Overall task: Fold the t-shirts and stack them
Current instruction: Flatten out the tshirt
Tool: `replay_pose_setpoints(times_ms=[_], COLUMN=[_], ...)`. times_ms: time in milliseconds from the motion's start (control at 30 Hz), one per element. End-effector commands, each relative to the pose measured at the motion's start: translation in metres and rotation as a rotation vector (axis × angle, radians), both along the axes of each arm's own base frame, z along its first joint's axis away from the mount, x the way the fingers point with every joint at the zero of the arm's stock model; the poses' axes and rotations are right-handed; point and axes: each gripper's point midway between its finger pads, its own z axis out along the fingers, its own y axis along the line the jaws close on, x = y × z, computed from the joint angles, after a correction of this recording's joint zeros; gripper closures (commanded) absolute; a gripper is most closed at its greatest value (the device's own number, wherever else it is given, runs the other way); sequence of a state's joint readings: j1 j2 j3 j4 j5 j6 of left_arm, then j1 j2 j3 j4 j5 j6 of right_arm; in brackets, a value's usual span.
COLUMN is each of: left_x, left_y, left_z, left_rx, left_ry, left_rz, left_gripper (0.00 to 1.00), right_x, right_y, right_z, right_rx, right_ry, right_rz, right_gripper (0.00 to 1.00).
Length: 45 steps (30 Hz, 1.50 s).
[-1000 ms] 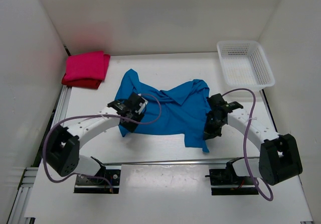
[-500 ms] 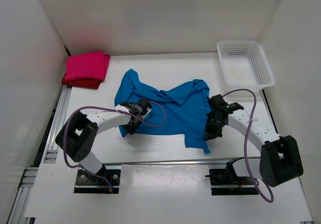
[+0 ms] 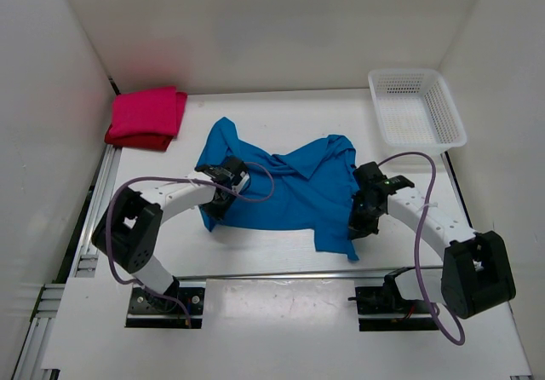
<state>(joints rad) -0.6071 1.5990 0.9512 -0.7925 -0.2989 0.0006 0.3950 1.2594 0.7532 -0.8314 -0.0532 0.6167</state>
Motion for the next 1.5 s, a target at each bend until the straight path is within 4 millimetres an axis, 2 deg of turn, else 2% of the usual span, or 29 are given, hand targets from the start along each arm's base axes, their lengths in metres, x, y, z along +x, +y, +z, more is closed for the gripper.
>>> replay_pose_setpoints(times_ms=[0,67,100,167,200,233,267,333,367,433,533,633,667,733,767,833,933,1033,1067,1100,1300,1333,1467], left_x=[0.012,0.015,0.017,0.021,0.019,0.021,0.02,0.017,0.015,0.007,0.005,0.008,0.008,0.005,0.004,0.001,-0.011,-0.022,-0.026,-0.025,-0.031,-0.031,-0.031], left_y=[-0.001,0.009,0.007,0.015,0.016,0.017,0.027,0.029,0.038,0.044,0.067,0.096,0.108,0.125,0.131,0.137,0.139,0.155,0.156,0.153,0.145,0.145,0.146], left_z=[0.013,0.01,0.011,0.014,0.017,0.022,0.032,0.043,0.044,0.05,0.052,0.052,0.053,0.05,0.051,0.05,0.046,0.038,0.035,0.034,0.031,0.031,0.029], left_rx=[-0.054,-0.047,-0.07,-0.095,-0.12,-0.147,-0.177,-0.263,-0.288,-0.335,-0.338,-0.279,-0.23,-0.199,-0.19,-0.186,-0.179,-0.098,-0.106,-0.125,-0.163,-0.163,-0.152], left_ry=[-0.025,-0.015,-0.012,-0.018,-0.011,-0.019,-0.029,-0.026,-0.028,-0.051,-0.08,-0.113,-0.133,-0.137,-0.141,-0.135,-0.115,-0.118,-0.106,-0.1,-0.073,-0.073,-0.067], left_rz=[0.037,0.072,0.08,0.118,0.129,0.144,0.185,0.217,0.257,0.281,0.362,0.453,0.481,0.538,0.556,0.58,0.591,0.625,0.638,0.633,0.623,0.623,0.626], left_gripper=[0.73,0.88,0.9,0.9,0.9,0.9,0.9,0.9,0.9,0.9,0.9,0.9,0.9,0.9,0.9,0.9,0.9,0.9,0.9,0.9,0.9,0.9,0.9], right_x=[-0.001,-0.004,-0.005,-0.003,-0.005,-0.004,-0.004,-0.005,-0.007,-0.023,-0.026,-0.032,-0.031,-0.023,-0.019,-0.014,-0.015,-0.028,-0.03,-0.035,-0.052,-0.048,-0.059], right_y=[-0.01,-0.016,-0.021,-0.02,-0.021,-0.026,-0.029,-0.029,-0.029,-0.024,-0.021,-0.025,-0.025,-0.014,-0.008,0.002,0.005,0.012,0.015,0.023,0.032,0.029,0.011], right_z=[0.001,-0.002,-0.002,0.003,0.005,0.009,0.014,0.02,0.021,0.012,0.013,0.003,0.0,0.002,0.006,0.011,0.004,-0.008,-0.008,-0.007,-0.017,-0.018,-0.039], right_rx=[-0.038,-0.056,-0.069,-0.063,-0.063,-0.089,-0.091,-0.08,-0.071,-0.022,-0.026,-0.057,-0.065,-0.039,-0.02,-0.01,-0.032,-0.048,-0.053,-0.042,-0.063,-0.084,-0.176], right_ry=[-0.02,-0.004,0.002,-0.02,-0.019,-0.036,-0.06,-0.088,-0.107,-0.071,-0.084,-0.053,-0.058,-0.102,-0.131,-0.168,-0.141,-0.096,-0.1,-0.109,-0.109,-0.128,-0.08], right_rz=[0.007,0.002,-0.001,0.008,0.009,0.003,0.0,-0.001,-0.011,-0.01,-0.008,-0.065,-0.084,-0.06,-0.052,-0.024,-0.026,0.013,0.028,0.067,0.138,0.132,0.112], right_gripper=[1.0,0.96,0.79,0.66,0.54,0.5,0.46,0.42,0.42,0.43,0.49,0.58,0.65,0.73,0.79,0.82,0.82,0.71,0.61,0.58,0.46,0.44,0.33])
